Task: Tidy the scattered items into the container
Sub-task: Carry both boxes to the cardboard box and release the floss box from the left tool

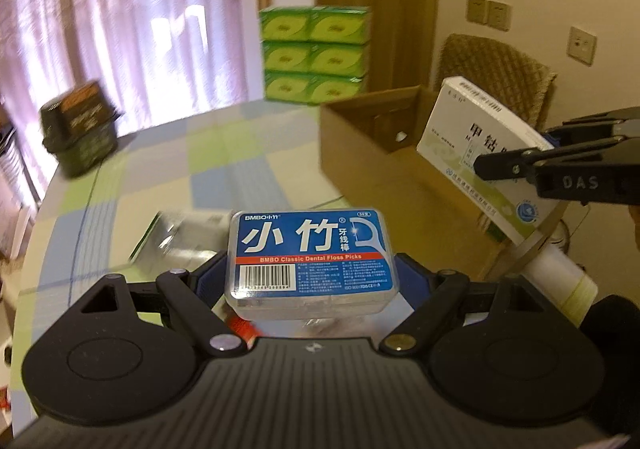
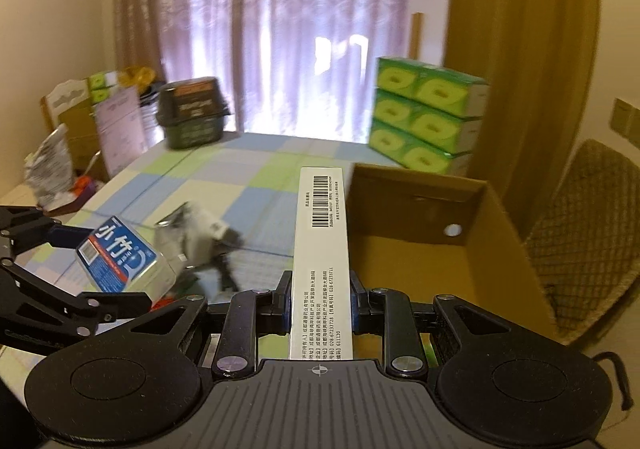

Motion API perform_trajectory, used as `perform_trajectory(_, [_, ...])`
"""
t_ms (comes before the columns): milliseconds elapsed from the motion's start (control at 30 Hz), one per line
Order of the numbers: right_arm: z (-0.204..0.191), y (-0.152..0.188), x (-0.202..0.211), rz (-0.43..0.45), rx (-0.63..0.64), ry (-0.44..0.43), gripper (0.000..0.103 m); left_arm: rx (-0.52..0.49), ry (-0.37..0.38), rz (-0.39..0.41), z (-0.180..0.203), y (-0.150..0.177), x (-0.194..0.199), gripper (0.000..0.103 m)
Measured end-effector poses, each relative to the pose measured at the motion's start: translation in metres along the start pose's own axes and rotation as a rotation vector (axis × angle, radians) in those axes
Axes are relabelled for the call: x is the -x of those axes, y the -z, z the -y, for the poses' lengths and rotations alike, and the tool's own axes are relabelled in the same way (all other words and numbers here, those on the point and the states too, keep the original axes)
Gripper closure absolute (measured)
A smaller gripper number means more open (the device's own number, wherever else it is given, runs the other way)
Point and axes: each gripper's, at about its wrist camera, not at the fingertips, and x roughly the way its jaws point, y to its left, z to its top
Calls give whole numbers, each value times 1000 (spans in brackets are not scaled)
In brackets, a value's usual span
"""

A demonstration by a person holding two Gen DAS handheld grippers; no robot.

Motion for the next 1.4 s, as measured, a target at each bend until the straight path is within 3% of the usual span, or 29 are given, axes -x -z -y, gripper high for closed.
perform_trajectory(300, [42,0,8,10,-32,53,75,-68,61,35,41,-38,-15,20])
perform_trajectory(700, [85,5,13,19,-74,88,75,-131,119,41,80,-64,-37,20])
perform_trajectory(1400, [140,12,0,6,-142,113,75,-246,206,3,131,-76,-91,19])
